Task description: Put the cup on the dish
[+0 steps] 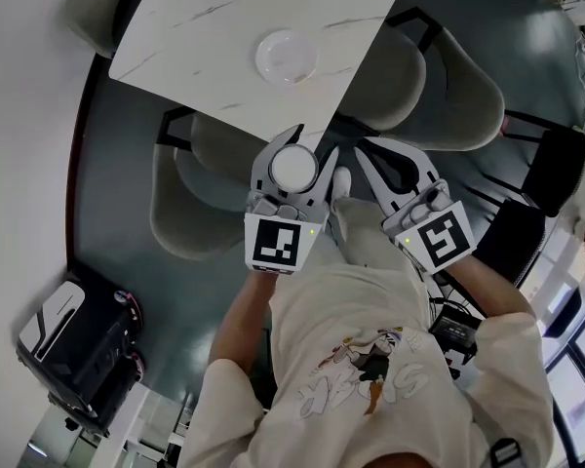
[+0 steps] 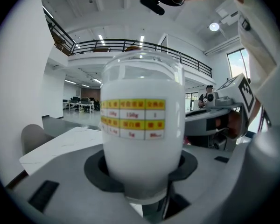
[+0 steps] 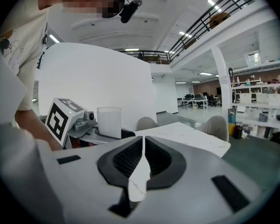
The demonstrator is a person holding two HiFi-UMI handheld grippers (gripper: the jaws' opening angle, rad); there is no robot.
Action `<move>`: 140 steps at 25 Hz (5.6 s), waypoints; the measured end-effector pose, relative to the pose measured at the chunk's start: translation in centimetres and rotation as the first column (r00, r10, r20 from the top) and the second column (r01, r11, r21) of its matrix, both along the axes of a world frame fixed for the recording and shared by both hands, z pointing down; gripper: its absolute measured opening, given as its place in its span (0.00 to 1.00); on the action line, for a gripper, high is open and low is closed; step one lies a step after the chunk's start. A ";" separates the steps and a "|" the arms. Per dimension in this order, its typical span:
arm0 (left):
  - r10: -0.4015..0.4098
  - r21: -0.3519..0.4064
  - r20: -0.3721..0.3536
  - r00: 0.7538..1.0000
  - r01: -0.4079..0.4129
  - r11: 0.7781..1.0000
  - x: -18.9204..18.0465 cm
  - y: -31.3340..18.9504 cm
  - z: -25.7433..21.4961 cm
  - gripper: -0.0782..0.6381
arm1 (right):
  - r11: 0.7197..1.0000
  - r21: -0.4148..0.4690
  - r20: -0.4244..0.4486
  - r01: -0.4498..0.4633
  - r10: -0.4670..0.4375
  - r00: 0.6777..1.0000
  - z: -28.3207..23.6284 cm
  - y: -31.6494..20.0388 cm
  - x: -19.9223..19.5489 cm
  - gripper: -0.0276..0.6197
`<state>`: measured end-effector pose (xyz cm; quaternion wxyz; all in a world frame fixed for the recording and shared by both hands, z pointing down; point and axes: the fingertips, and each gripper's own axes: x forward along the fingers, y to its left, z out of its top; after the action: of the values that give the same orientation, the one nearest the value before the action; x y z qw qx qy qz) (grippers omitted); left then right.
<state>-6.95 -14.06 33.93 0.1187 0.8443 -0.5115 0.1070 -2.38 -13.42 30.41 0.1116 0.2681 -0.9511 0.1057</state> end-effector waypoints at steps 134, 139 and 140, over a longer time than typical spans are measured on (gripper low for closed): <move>-0.180 -0.113 0.067 0.981 0.186 0.976 -4.9 -2.8 11.4 0.11 | 0.994 -0.107 -0.055 0.030 -0.036 0.998 17.8 -11.7 -7.1 0.40; -0.177 -0.119 0.049 0.983 0.182 0.976 -4.1 -1.1 8.1 0.11 | 0.988 -0.138 -0.115 0.074 -0.090 0.989 16.7 -7.8 -5.3 0.39; -0.174 -0.116 0.048 0.984 0.179 0.977 -4.0 -0.8 7.5 0.11 | 0.987 -0.133 -0.132 0.090 -0.107 0.985 16.6 -7.0 -5.1 0.39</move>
<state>-10.95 -14.90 41.40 0.1686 0.7847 -0.5792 0.1426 -7.48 -20.42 46.97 0.1993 0.2197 -0.9445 0.1413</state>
